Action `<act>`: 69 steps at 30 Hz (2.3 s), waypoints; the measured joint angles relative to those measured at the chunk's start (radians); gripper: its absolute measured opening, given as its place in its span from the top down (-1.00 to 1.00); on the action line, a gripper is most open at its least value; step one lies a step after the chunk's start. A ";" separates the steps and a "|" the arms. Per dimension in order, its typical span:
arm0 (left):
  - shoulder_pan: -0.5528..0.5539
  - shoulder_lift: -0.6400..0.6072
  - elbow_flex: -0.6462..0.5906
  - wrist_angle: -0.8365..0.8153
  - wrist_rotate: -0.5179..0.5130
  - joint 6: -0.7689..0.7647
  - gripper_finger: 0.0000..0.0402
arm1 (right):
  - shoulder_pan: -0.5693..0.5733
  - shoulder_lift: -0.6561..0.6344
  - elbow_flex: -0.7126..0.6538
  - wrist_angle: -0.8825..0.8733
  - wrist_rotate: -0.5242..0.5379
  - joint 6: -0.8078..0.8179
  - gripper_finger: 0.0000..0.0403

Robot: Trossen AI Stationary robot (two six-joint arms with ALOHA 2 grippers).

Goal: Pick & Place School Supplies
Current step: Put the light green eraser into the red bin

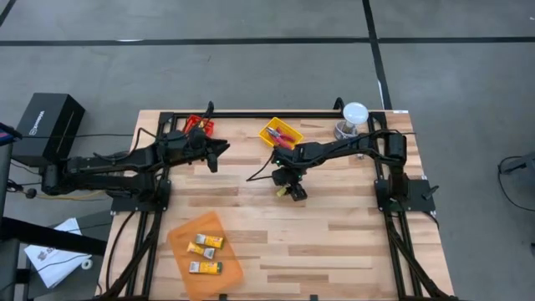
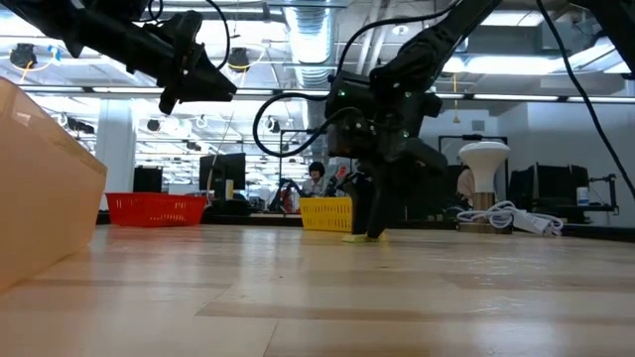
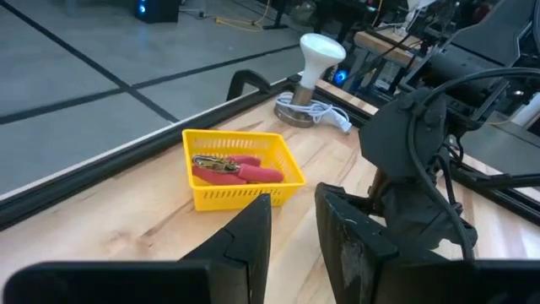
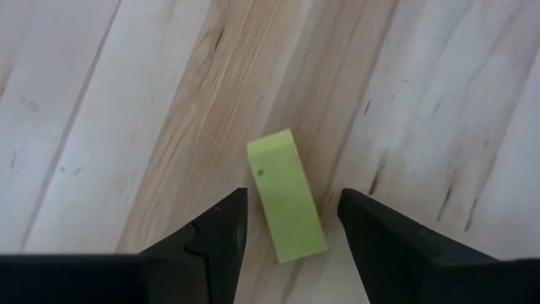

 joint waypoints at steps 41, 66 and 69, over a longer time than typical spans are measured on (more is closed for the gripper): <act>0.000 0.000 0.000 -0.002 0.000 0.051 0.54 | -0.029 0.085 0.187 -0.102 -0.026 0.030 0.97; -0.072 0.168 0.001 -0.007 0.158 -0.002 0.48 | -0.127 0.015 0.746 -0.501 -0.178 0.145 0.92; -0.101 0.262 0.010 0.004 0.159 0.003 0.39 | -0.147 -0.052 0.761 -0.511 -0.200 0.182 0.75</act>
